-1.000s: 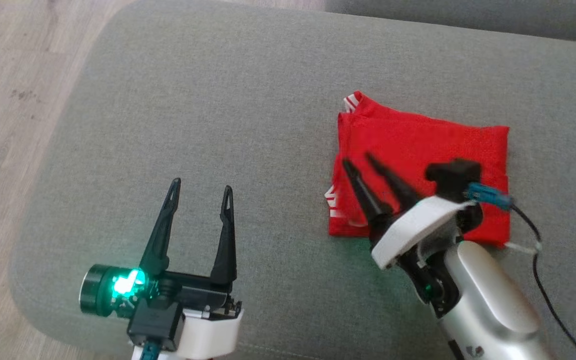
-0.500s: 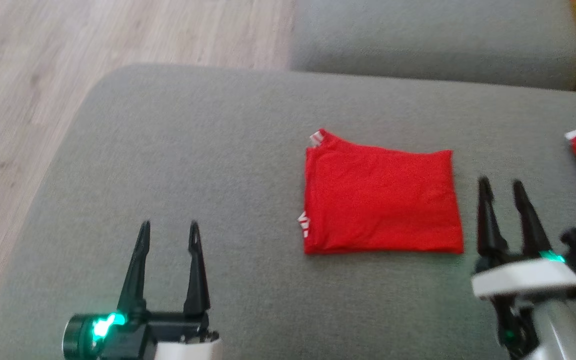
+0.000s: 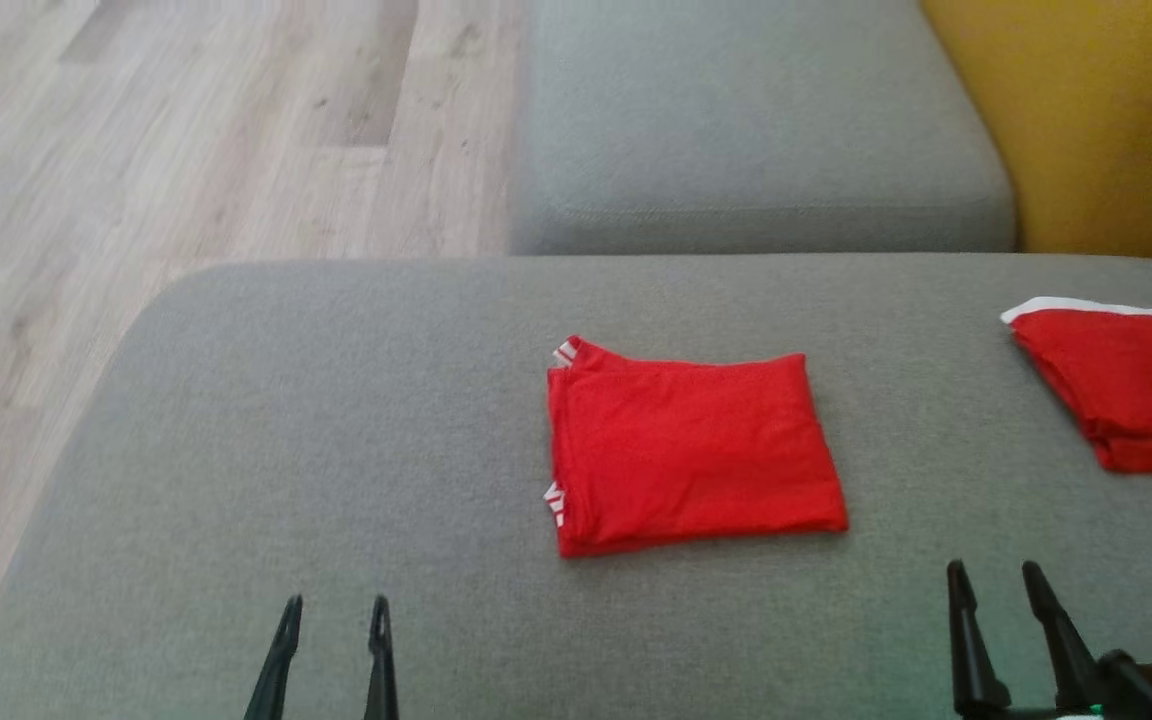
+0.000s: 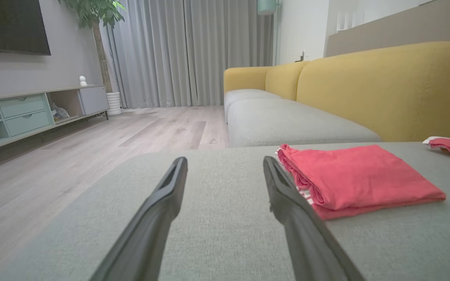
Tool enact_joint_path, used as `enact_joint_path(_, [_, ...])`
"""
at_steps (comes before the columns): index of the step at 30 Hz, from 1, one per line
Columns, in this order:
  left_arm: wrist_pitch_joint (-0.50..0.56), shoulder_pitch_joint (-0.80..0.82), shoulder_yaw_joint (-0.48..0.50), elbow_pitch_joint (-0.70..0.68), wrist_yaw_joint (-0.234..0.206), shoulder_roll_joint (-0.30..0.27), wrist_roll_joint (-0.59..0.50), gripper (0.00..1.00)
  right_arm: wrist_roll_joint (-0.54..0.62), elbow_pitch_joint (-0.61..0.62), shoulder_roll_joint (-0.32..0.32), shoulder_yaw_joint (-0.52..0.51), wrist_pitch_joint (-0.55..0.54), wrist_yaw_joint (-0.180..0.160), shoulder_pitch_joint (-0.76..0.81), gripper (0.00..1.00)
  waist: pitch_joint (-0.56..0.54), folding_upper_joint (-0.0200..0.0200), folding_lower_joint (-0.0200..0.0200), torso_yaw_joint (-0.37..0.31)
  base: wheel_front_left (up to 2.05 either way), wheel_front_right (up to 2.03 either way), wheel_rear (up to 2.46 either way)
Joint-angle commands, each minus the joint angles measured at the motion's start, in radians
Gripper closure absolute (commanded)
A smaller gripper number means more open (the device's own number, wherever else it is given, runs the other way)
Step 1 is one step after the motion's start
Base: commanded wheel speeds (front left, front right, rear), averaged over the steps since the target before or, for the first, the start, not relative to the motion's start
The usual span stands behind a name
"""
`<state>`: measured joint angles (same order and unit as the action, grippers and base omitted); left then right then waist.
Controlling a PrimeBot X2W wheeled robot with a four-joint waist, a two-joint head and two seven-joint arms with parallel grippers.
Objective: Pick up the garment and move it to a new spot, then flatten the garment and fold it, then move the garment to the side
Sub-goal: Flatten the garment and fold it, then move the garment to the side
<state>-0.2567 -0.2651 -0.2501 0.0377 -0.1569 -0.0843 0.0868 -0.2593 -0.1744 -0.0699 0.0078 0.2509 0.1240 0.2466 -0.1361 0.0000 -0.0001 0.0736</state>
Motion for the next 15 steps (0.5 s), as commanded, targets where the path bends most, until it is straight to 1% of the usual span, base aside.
enact_joint_path(1, [-0.005,0.031,0.045,-0.018,0.004,0.008,-0.009,0.00,0.035,0.037,-0.010,0.023,0.011,0.007,-0.033,0.00,-0.017,0.0000,0.0001,-0.017,0.00,0.00,0.00])
enact_joint_path(3, [-0.005,0.019,0.055,-0.005,0.008,0.010,-0.009,0.00,0.074,0.033,-0.009,0.029,0.011,0.007,-0.026,0.00,-0.020,0.0000,0.0001,-0.022,0.00,0.00,0.00])
enact_joint_path(6, [-0.005,0.013,0.067,0.005,0.013,0.013,-0.010,0.00,0.100,0.029,-0.005,0.033,0.011,0.007,-0.024,0.00,-0.022,0.0000,0.0001,-0.025,0.00,0.00,0.00])
enact_joint_path(15, [-0.005,0.018,0.070,0.020,0.036,0.020,-0.028,0.00,0.115,0.004,-0.002,0.034,0.011,0.007,-0.021,0.00,-0.028,0.0000,0.0001,-0.007,0.00,0.00,0.00])
